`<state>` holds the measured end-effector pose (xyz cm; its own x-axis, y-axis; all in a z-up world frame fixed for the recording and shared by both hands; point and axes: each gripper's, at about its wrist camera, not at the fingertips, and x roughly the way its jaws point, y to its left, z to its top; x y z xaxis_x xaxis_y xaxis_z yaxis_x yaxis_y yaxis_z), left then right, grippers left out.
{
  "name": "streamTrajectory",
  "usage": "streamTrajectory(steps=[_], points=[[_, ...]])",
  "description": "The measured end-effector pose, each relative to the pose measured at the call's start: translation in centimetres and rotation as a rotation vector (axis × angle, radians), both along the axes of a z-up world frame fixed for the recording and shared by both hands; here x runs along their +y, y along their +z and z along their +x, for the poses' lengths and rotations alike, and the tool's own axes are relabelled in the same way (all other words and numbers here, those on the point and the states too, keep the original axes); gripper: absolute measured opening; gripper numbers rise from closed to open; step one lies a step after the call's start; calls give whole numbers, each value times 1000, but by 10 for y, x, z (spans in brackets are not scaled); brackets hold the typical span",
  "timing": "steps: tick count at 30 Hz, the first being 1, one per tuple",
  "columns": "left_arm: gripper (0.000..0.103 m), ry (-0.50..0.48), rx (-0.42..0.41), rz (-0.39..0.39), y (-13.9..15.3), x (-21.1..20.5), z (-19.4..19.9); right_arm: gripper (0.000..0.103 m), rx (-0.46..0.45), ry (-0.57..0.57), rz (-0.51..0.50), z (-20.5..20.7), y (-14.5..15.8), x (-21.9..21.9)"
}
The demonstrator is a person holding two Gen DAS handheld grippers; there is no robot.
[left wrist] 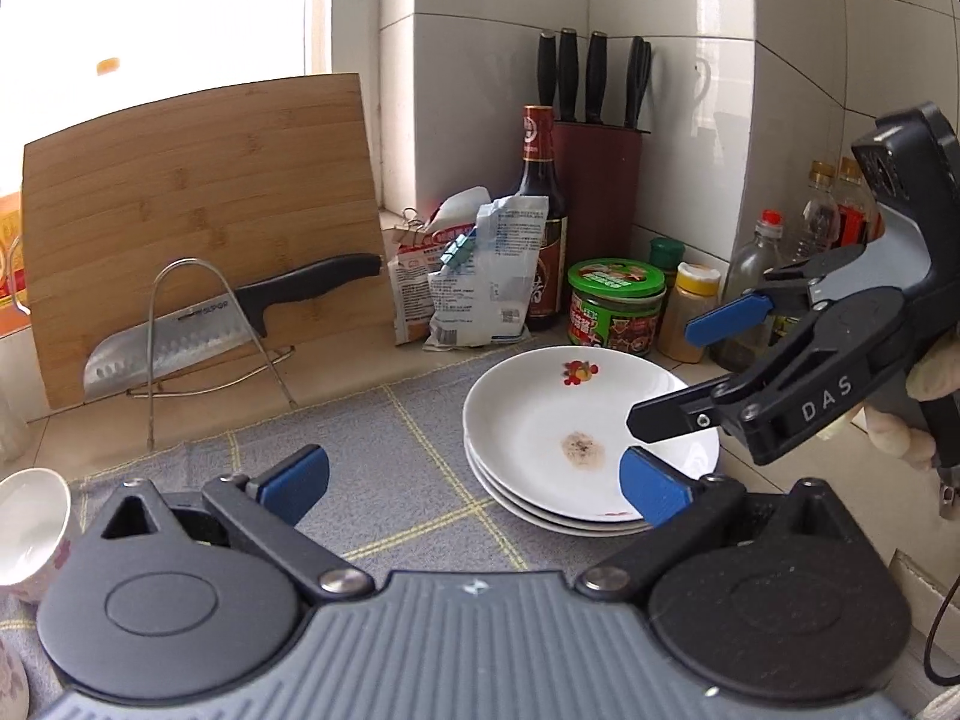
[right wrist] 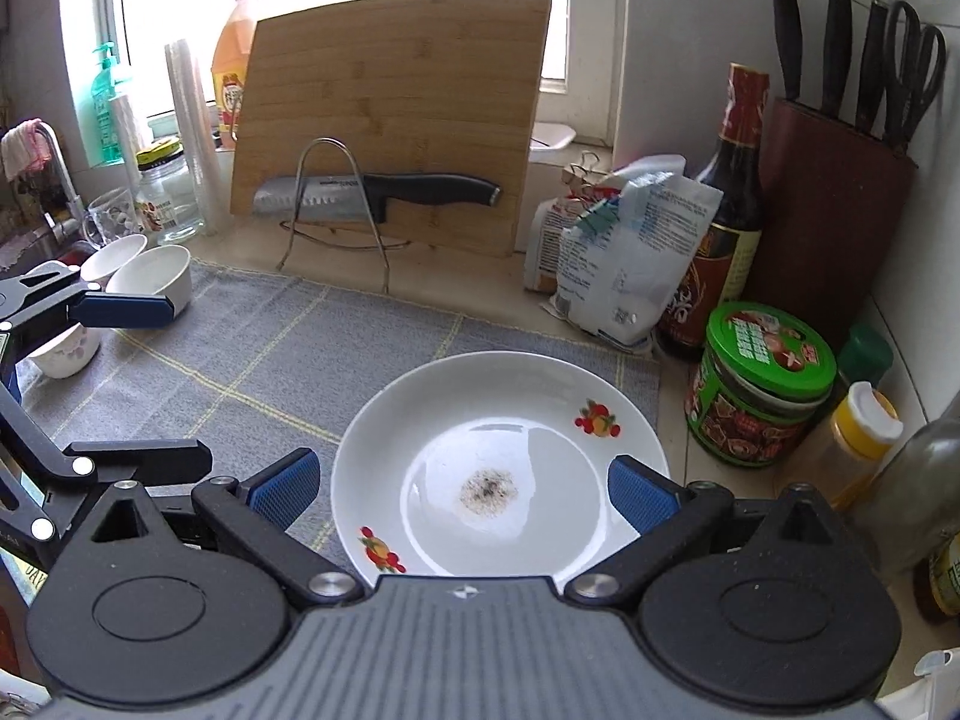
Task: Organize plates and bowls
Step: 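Withdraw the right gripper from the three-plate stack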
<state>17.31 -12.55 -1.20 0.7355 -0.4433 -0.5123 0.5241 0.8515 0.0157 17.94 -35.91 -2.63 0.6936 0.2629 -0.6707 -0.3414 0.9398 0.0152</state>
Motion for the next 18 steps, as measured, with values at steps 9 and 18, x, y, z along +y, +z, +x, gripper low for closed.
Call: streamTrajectory(steps=[9,18], points=[[102,140,-9,13,-5,55,-19,103,-42,36,-29,-11,-3,56],[102,216,49,40,-12,143,-24,103,-46,98,-43,-19,-15,152]])
